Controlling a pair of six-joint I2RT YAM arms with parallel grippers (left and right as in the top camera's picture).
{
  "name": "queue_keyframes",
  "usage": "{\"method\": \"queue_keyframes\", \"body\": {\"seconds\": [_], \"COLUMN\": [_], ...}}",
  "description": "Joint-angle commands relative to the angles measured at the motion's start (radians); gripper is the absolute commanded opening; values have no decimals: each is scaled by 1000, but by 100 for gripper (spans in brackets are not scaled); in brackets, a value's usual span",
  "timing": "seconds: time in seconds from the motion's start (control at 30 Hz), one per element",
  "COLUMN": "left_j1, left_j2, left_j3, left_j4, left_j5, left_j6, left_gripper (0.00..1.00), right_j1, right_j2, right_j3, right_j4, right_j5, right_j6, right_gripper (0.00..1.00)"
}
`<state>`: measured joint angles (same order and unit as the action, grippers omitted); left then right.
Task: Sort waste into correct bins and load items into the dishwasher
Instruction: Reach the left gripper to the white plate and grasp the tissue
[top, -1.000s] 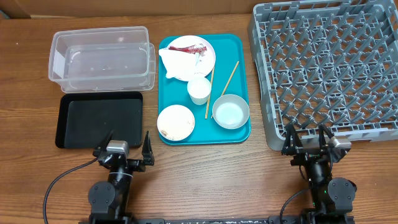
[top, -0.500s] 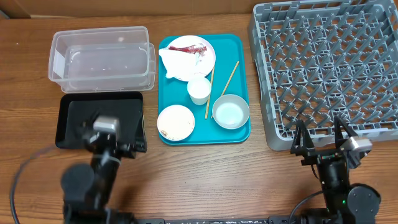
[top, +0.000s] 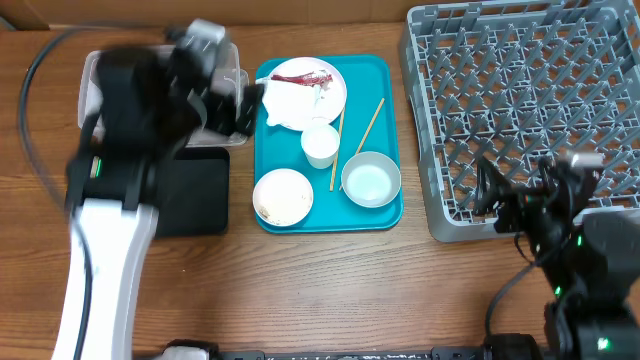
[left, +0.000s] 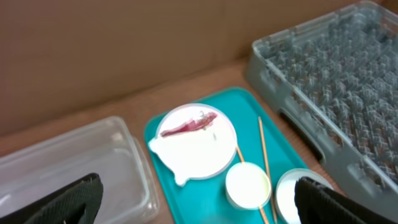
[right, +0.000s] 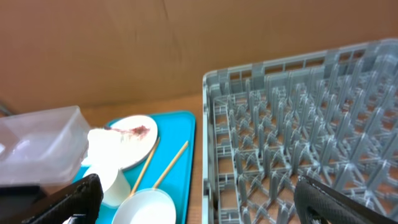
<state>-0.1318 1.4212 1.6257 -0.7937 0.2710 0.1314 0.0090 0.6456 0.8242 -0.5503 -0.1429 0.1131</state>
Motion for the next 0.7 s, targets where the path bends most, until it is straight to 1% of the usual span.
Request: {"method": "queue_keyframes", "body": {"seconds": [0.0,0.07,0.13,0.2,0.4,0.67], "left_j1": [-58,-83,-104,-121,-144,-144], "left_j2": [215,349,468,559,755,952], "left_j3": [272,427,552,626,647,647], "left_j4": [-109,-195,-261,-282,-177,-120], "left_j5": [-59,-103,-105,-93,-80,-124], "left_j6": [56,58,97,122,138,130], "left_gripper": [100,99,100,100,100,100], "right_j1": [5,5,5,5,5,5], "right_j2": [87,134,168,193,242,254], "right_j3": [89,106,106,106,106,106], "right_j4": [-37,-47,-47,-55,-100,-150], "right_j5": [-55,-77,-104,-132,-148,-147], "right_j6": [-10,-10,-9,-9,-9,-10], "right_gripper": [100,100,100,100,100,100]}}
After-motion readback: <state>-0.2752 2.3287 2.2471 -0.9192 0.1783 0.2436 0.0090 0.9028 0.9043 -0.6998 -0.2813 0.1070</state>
